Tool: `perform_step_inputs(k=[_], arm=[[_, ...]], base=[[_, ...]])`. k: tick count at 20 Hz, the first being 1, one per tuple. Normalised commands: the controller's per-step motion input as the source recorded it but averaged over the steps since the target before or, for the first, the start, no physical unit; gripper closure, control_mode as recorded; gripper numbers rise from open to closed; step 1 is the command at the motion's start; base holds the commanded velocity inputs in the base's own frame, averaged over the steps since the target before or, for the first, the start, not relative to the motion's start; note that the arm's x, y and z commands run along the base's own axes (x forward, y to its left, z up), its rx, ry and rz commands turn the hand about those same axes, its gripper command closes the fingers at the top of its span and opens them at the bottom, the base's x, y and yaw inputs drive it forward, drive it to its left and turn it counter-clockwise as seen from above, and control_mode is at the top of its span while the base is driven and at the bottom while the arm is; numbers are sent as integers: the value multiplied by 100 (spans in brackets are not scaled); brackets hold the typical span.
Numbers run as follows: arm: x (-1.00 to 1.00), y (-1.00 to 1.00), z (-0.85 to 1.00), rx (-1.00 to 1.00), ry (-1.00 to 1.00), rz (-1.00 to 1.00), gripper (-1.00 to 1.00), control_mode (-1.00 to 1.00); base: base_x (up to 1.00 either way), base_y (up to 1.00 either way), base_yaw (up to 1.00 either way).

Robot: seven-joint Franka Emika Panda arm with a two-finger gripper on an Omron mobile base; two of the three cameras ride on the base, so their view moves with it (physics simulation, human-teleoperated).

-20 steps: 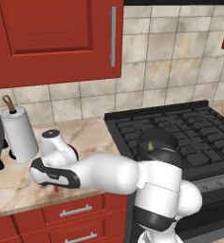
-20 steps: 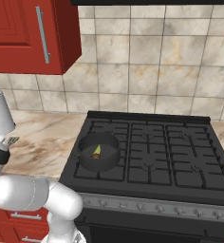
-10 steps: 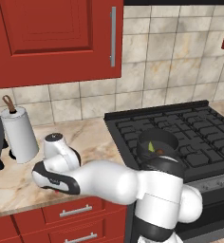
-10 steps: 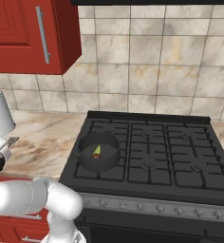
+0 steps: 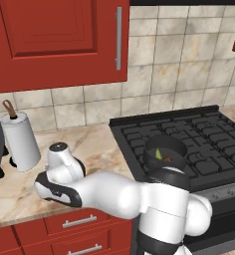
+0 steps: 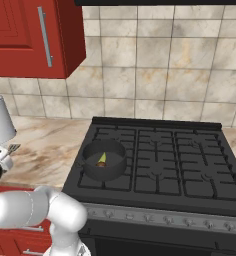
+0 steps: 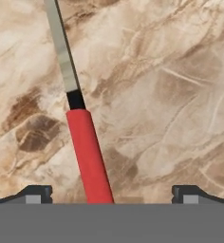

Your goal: Put the lemon wedge and mushroom in the pot. Retrieve the spatula and lightly stir the vegetables in the pot.

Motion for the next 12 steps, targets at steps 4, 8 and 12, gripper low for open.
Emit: perform_step_inputs(k=[4, 8, 12], arm=[[30, 7, -13, 0, 3, 0, -100, -100], [26, 10, -16, 0, 7, 0, -100, -100], [13, 11, -29, 0, 9, 0, -100, -100]], base=[[0, 0, 0], [0, 0, 0], [0, 0, 0]])
